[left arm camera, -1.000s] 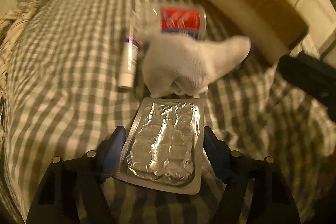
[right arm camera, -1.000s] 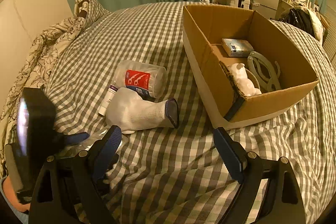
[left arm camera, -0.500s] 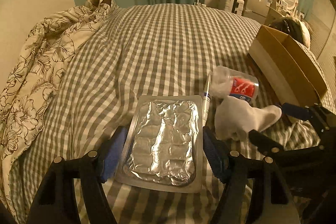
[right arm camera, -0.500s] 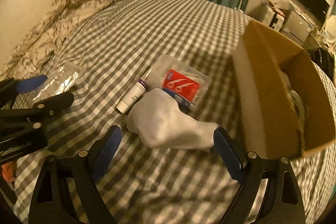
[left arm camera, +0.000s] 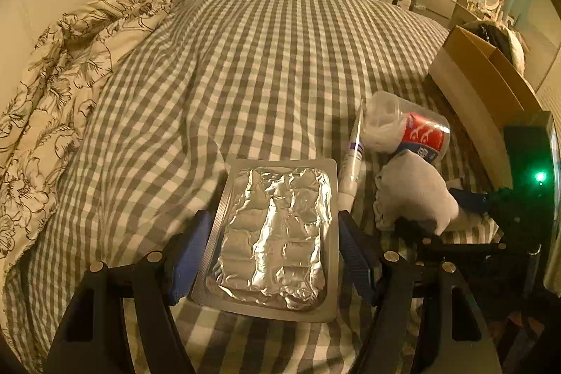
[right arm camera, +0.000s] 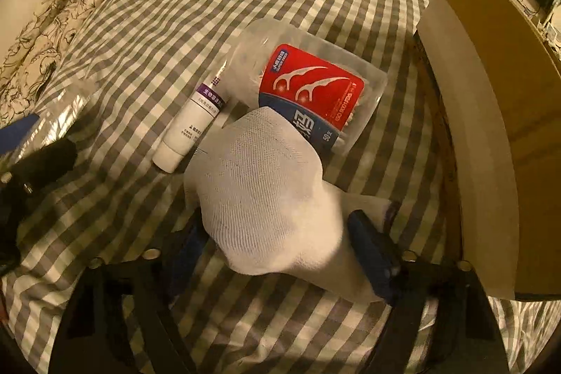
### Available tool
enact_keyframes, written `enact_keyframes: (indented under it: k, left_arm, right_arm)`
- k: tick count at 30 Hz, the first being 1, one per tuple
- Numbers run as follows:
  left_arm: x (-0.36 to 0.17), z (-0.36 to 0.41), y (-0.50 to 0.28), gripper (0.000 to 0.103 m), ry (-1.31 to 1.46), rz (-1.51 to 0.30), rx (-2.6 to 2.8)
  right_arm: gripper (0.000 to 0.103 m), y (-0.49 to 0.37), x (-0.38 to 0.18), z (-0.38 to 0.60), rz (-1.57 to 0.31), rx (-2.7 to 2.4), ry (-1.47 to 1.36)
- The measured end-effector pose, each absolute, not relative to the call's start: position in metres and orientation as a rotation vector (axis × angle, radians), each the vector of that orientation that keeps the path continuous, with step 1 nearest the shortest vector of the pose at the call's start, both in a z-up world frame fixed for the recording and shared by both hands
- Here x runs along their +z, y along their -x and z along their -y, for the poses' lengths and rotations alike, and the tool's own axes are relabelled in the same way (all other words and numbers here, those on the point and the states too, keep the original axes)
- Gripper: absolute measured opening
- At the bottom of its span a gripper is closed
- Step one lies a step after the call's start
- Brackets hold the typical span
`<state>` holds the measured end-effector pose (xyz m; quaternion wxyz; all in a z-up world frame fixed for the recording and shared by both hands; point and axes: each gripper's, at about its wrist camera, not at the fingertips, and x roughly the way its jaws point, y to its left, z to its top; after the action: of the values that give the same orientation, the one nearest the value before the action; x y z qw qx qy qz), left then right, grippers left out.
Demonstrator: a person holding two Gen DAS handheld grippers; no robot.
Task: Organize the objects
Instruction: 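Grasp the foil blister pack with the left tool while the right tool grasps the white sock, then drop the blister pack and sock into the box with both tools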
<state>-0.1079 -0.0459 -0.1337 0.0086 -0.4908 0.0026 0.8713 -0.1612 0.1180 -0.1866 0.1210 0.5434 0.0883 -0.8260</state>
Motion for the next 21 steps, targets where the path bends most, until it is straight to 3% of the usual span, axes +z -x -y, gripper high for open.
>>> enact_keyframes:
  k: [7,15,21]
  left_arm:
    - [-0.119,0.049,0.094,0.073,1.484,0.029,2.754]
    - [-0.090,0.045,0.070,0.073,1.403,0.008,2.799]
    - [-0.050,0.027,0.065,0.073,1.273,0.002,2.816]
  right_arm:
    - [0.051,0.137,-0.171,-0.114,-0.300,-2.472,-1.511]
    - [0.042,0.085,-0.123,-0.122,-0.255,-2.538,-1.331]
    - [0.041,0.065,-0.075,-0.143,-0.138,-2.613,-1.188]
